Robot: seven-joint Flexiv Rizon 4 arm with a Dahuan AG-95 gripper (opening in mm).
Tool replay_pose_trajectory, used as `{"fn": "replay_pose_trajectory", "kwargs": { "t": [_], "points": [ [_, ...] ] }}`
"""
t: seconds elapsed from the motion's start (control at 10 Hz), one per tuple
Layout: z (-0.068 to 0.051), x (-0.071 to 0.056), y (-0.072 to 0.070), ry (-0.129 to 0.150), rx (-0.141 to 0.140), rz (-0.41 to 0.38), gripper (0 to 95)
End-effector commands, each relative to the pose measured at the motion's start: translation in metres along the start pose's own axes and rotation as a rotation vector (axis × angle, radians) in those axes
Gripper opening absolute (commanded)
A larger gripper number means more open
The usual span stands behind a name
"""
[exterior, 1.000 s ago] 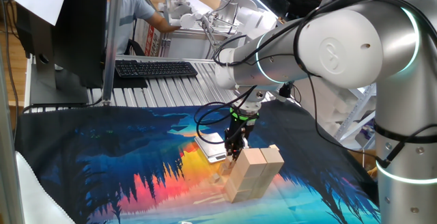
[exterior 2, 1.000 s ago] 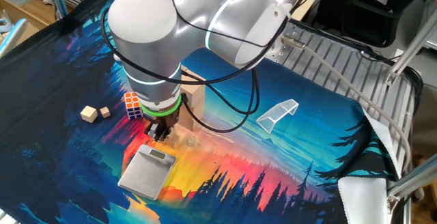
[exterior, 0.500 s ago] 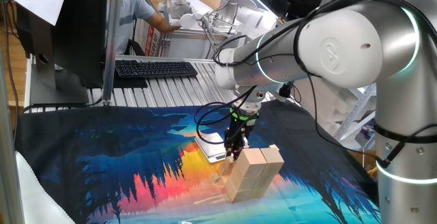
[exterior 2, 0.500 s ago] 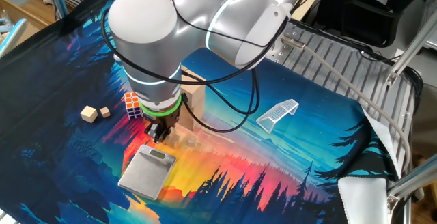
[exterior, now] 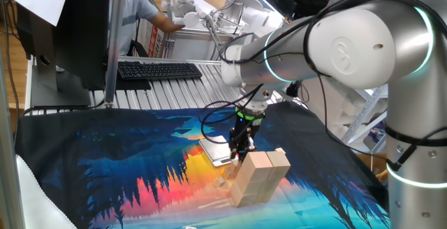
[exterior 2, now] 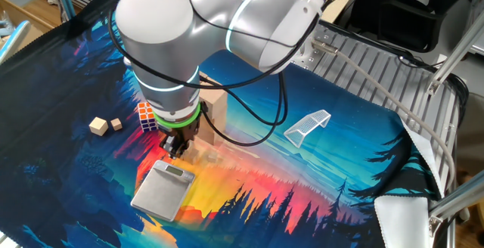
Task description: Stack the blocks into a pyramid shape
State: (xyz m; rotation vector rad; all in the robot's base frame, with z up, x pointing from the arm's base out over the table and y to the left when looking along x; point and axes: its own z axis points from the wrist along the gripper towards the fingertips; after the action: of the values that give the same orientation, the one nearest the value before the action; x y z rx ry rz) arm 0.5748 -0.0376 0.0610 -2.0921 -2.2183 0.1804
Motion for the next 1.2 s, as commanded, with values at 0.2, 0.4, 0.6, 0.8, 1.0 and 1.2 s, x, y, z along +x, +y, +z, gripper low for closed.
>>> {"fn": "replay_pose_trajectory", "kwargs": {
  "t": [0.2, 0.4, 0.6, 0.8, 1.0, 1.2],
  "points": [
    [-0.012, -0.006, 0.004, -0.009, 0.003, -0.028, 38.0],
    [-0.020, -0.016, 0.008, -0.017, 0.006, -0.055, 38.0],
    [-0.021, -0.031, 0.012, -0.027, 0.006, -0.088, 38.0],
    [-0.017, -0.055, 0.015, -0.029, 0.003, -0.152, 38.0],
    [-0.014, -0.073, 0.016, -0.029, 0.000, -0.197, 38.0],
    [-0.013, -0.106, 0.016, -0.032, -0.016, -0.253, 38.0]
  ]
}}
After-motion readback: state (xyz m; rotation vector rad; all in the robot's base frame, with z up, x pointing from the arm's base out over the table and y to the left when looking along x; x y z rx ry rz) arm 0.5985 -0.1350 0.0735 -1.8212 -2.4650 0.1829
